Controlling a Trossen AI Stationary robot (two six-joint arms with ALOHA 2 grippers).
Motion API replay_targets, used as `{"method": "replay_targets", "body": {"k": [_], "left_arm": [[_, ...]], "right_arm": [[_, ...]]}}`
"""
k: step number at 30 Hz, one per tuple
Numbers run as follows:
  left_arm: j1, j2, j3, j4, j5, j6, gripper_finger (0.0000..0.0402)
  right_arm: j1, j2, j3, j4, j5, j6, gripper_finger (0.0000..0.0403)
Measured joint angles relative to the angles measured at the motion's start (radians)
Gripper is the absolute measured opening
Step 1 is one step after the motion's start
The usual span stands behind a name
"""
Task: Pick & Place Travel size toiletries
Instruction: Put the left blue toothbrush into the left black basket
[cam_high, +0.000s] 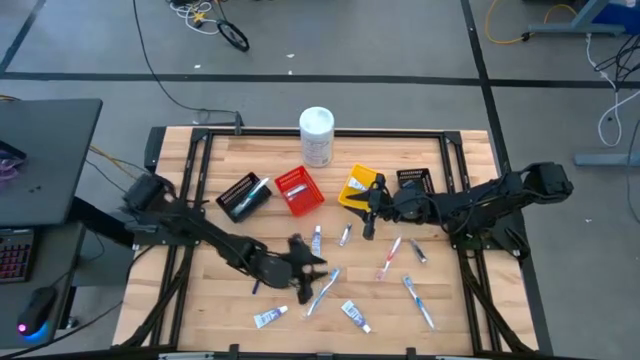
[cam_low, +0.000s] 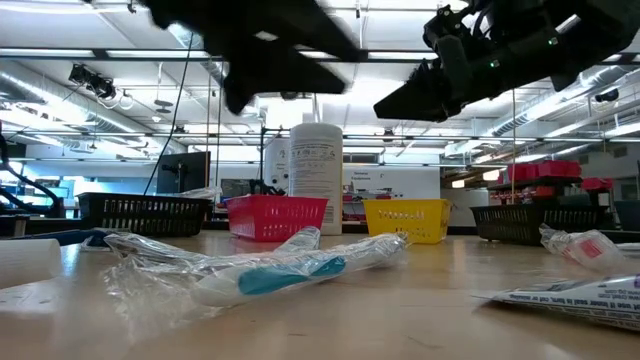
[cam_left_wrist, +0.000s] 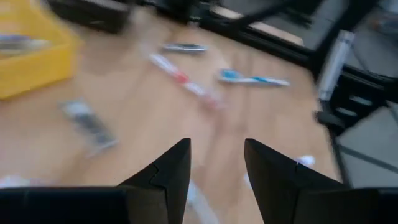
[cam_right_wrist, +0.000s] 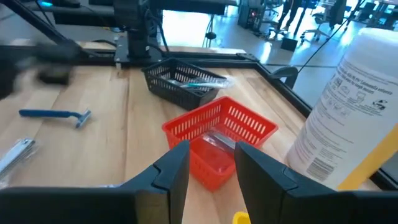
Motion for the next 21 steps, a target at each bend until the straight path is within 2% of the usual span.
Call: {"method": "replay_targets", "body": {"k": [4,7,9,13,17,21], "left_arm": [[0.017,0.146,0.173,-0.144,0.08,0.114,0.0158],[0.035,0.167,0.282,-0.331,0.128,0.125,0.0158],[0.044,0.164,0.333,-0.438,0.124,0.079,0.0158],[0.047,0.169,0.354,-0.577,0.12,-0.03,0.0158],[0.032,0.186,0.353,-0.581,0.108,-0.203,0.0158],[-0.001,0.237,0.348,-0.581,0.113,-0.188,0.0158]], "right_arm": [[-0.011,0.0,0.0,0.023,-0.001,0.0,0.0138],[-0.011,0.0,0.0,0.035,-0.001,0.0,0.0138],[-0.011,0.0,0.0,0.033,-0.001,0.0,0.0138],[-0.011,0.0,0.0,0.032,-0.002,0.0,0.0138],[-0.011,0.0,0.0,0.031,-0.002,0.0,0.0138],[-0.011,0.0,0.0,0.027,-0.003,0.041,0.0138]]}}
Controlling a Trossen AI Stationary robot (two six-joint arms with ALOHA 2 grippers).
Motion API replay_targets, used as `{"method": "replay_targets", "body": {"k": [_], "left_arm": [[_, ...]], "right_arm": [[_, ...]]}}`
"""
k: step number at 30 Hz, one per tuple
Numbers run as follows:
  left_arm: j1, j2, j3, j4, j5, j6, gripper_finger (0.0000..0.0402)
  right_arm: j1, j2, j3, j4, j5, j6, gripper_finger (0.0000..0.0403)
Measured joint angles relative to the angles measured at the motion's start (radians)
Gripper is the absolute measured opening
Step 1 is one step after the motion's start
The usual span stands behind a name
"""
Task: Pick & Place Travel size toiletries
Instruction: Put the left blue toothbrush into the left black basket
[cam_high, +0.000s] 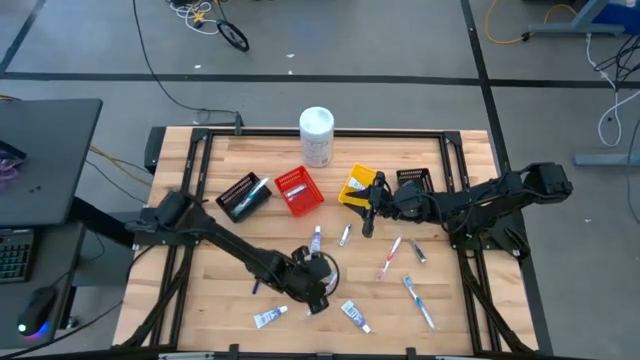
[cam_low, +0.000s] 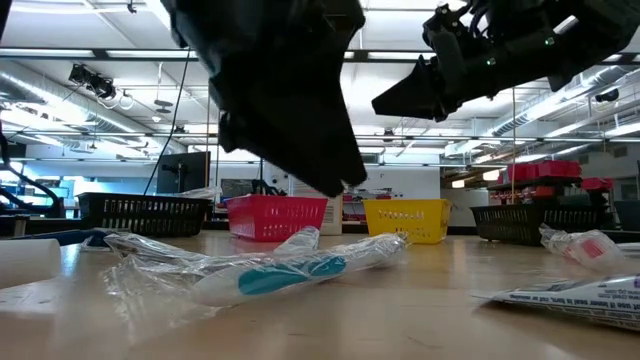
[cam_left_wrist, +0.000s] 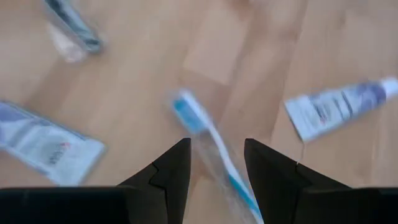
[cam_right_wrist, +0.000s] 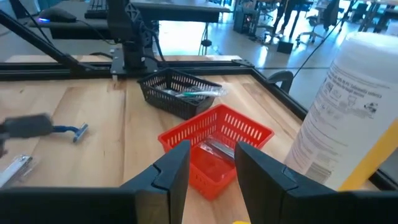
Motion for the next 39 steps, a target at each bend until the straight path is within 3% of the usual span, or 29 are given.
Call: {"method": "replay_targets", "body": {"k": [5,14,21,27,39], "left_arm": [[-0.04,0.039,0.001,0.008,-0.009,-0.047,0.0158],[-0.09,0.113,0.003,0.004,-0.028,-0.096,0.0158],[-0.127,0.145,0.008,0.008,-0.144,-0.119,0.0158],[-0.139,0.148,0.012,0.011,-0.168,-0.125,0.0153],[-0.117,0.108,0.011,-0.051,-0.106,-0.114,0.0028]], "right_arm": [[0.001,0.0,0.0,-0.023,-0.03,0.106,0.0138],[0.002,0.0,0.0,-0.104,-0.175,0.226,0.0138],[0.006,0.001,0.0,-0.166,-0.255,0.337,0.0138],[0.034,0.001,0.0,-0.179,-0.255,0.379,0.0138],[0.04,0.001,0.0,-0.176,-0.253,0.354,0.0138]]}}
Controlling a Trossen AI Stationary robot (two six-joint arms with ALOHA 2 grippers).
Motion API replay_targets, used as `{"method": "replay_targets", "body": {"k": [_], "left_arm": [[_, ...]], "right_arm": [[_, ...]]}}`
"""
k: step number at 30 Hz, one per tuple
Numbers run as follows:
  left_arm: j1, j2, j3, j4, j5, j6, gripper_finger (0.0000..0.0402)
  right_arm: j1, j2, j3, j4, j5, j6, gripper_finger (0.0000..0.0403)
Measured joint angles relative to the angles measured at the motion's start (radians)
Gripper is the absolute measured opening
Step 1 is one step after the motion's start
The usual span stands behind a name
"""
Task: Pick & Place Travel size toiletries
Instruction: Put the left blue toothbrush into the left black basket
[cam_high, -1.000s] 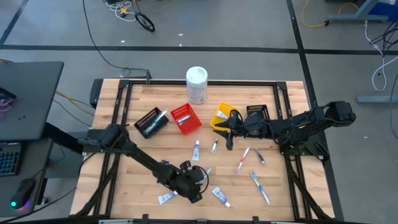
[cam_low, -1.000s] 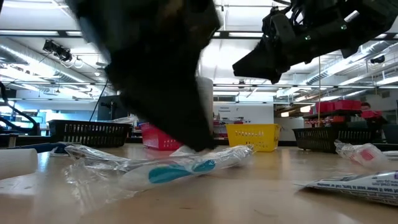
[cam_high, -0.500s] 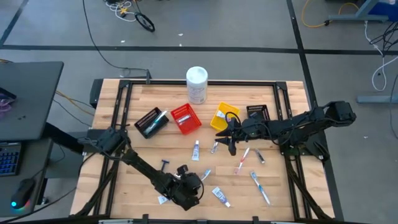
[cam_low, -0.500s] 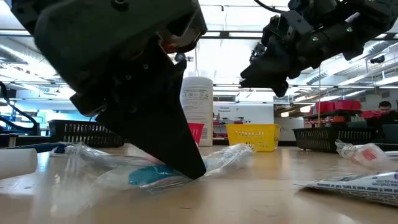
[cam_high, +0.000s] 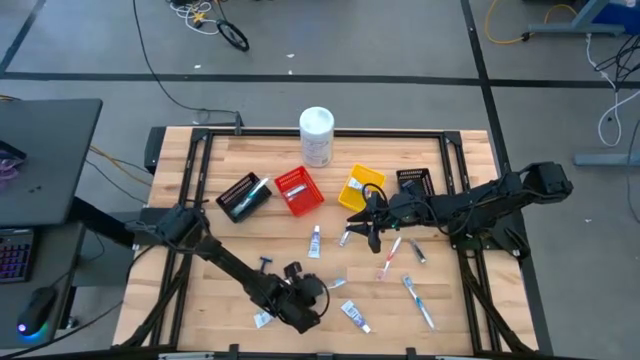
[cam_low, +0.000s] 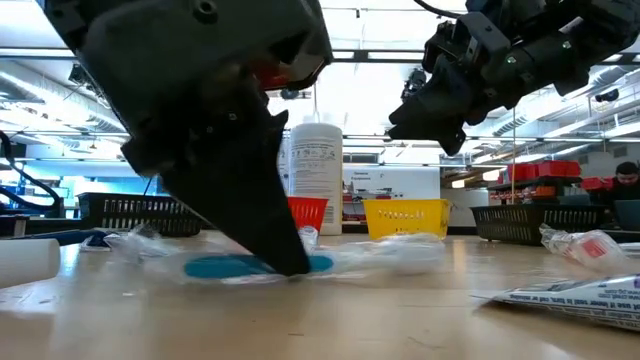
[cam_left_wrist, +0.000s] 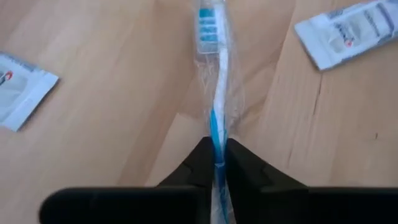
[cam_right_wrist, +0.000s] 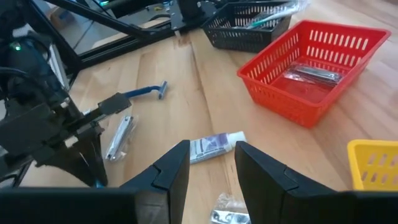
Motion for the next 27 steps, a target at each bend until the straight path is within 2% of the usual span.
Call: {"method": "replay_targets", "body": {"k": [3,9,15,23,27], "left_arm": [[0.005,-0.048,-0.002,-0.059,-0.004,0.001,0.0026],[0.007,-0.15,0.0,-0.227,-0.064,0.0,0.005],[0.01,-0.236,0.001,-0.392,-0.105,-0.003,0.0029],[0.069,-0.289,0.001,-0.708,-0.114,-0.142,0.0043],[0.115,-0.289,0.001,-0.88,-0.101,-0.195,0.0036]], "right_arm": [[0.0,0.0,0.0,0.001,0.002,-0.005,0.0138],[0.0,0.0,0.0,0.002,0.032,-0.005,0.0138],[0.0,0.0,0.0,0.001,0.035,-0.005,0.0138],[0.0,0.0,0.0,0.002,0.035,-0.005,0.0138],[0.0,0.0,0.0,0.002,0.035,-0.005,0.0138]]}}
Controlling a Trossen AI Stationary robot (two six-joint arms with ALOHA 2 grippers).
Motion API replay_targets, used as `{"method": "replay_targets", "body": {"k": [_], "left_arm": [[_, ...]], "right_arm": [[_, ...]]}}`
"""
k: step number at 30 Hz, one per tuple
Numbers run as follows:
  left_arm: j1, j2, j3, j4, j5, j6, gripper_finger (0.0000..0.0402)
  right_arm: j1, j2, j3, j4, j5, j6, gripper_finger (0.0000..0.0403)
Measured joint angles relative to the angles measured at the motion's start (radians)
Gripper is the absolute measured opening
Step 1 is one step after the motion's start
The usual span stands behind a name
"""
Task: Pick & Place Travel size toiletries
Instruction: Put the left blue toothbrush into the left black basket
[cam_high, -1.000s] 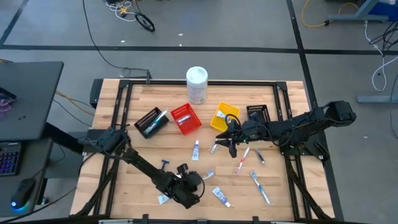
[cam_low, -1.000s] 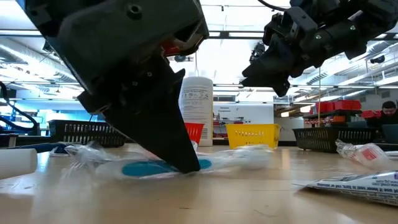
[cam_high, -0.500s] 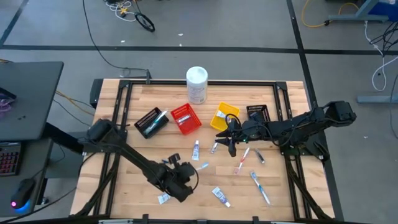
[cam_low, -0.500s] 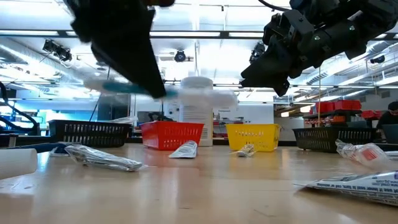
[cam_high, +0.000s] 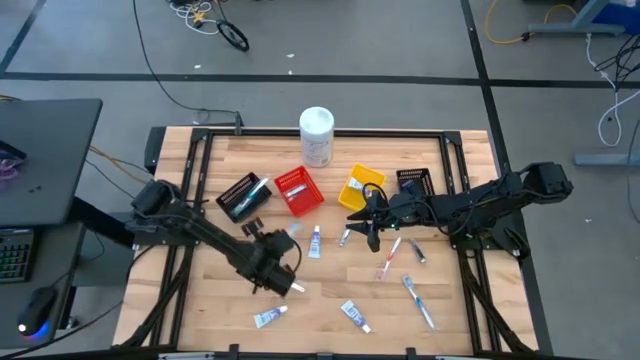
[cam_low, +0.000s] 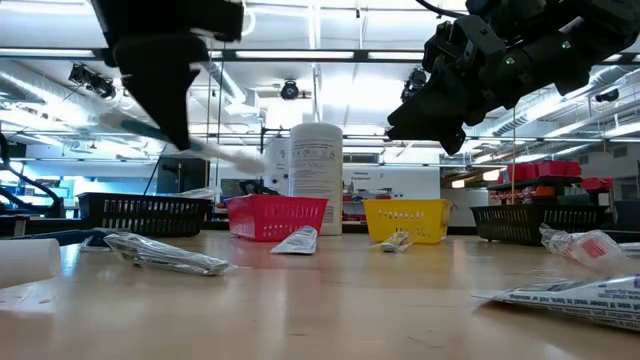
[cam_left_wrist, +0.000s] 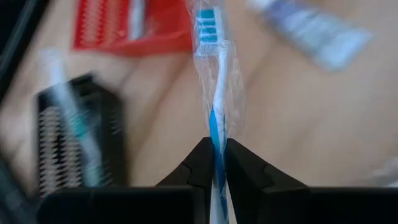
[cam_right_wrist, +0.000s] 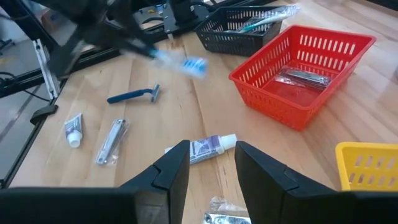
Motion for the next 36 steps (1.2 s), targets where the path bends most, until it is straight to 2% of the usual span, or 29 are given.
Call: {"method": "replay_targets", "body": {"k": [4,10,20,24,29,33,36], "left_arm": [[0.053,-0.013,0.0,-0.123,-0.014,-0.071,0.003],[0.128,-0.047,0.0,-0.367,-0.048,-0.196,0.0038],[0.302,-0.071,-0.081,-0.226,-0.102,0.017,0.0039],[0.364,-0.071,-0.14,-0.191,-0.093,0.102,0.0034],[0.385,-0.092,-0.187,-0.185,-0.095,0.136,0.0033],[0.385,-0.173,-0.238,-0.194,-0.1,0.198,0.0033],[0.393,-0.292,-0.283,-0.21,-0.117,0.222,0.0033]], "right_arm": [[0.0,0.0,0.0,0.0,0.009,0.0,0.0138],[0.0,0.0,0.0,0.011,0.088,0.0,0.0138],[-0.001,0.0,0.0,0.046,0.285,-0.012,0.0138],[-0.008,0.0,0.0,0.05,0.287,-0.101,0.0138],[-0.022,0.0,0.0,0.065,0.282,-0.152,0.0138],[-0.036,0.0,0.0,0.095,0.281,-0.154,0.0138],[-0.04,0.0,0.0,0.103,0.281,-0.154,0.0138]]}}
